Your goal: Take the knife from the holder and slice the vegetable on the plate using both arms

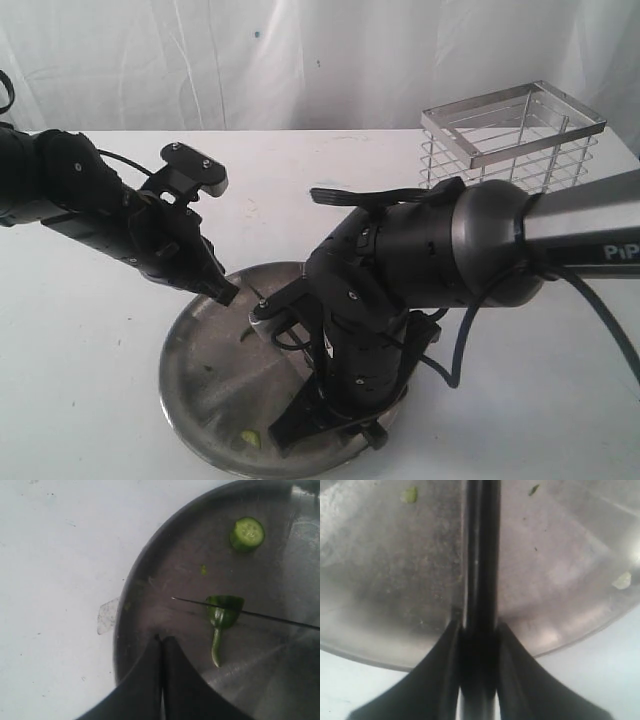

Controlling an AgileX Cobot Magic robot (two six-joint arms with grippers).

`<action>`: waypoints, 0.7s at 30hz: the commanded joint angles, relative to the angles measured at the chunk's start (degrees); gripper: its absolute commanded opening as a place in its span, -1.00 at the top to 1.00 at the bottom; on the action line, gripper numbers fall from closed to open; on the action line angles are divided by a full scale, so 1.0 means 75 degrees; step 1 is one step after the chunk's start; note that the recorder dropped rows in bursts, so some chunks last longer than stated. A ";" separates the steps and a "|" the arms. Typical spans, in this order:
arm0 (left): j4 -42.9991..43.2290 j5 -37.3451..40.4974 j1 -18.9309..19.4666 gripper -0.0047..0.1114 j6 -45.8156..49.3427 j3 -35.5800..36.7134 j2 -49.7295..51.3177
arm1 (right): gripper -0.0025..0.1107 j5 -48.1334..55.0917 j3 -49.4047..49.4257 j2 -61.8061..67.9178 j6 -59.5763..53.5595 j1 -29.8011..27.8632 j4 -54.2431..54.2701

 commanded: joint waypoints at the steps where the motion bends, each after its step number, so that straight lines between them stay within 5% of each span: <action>1: -0.0575 -0.0214 -0.0029 0.92 0.0015 -0.0018 -0.0030 | 0.96 -0.0049 -0.0058 -0.0005 0.0027 0.0004 -0.0057; 16: -0.1534 -0.0365 -0.0029 0.92 0.0474 -0.0018 0.0278 | 0.96 -0.0143 -0.0058 -0.0005 0.0058 0.0004 -0.0030; 21: -0.1568 0.0095 -0.0029 0.92 0.2724 -0.0018 0.0278 | 0.96 -0.0157 -0.0058 -0.0005 0.0092 0.0004 -0.0030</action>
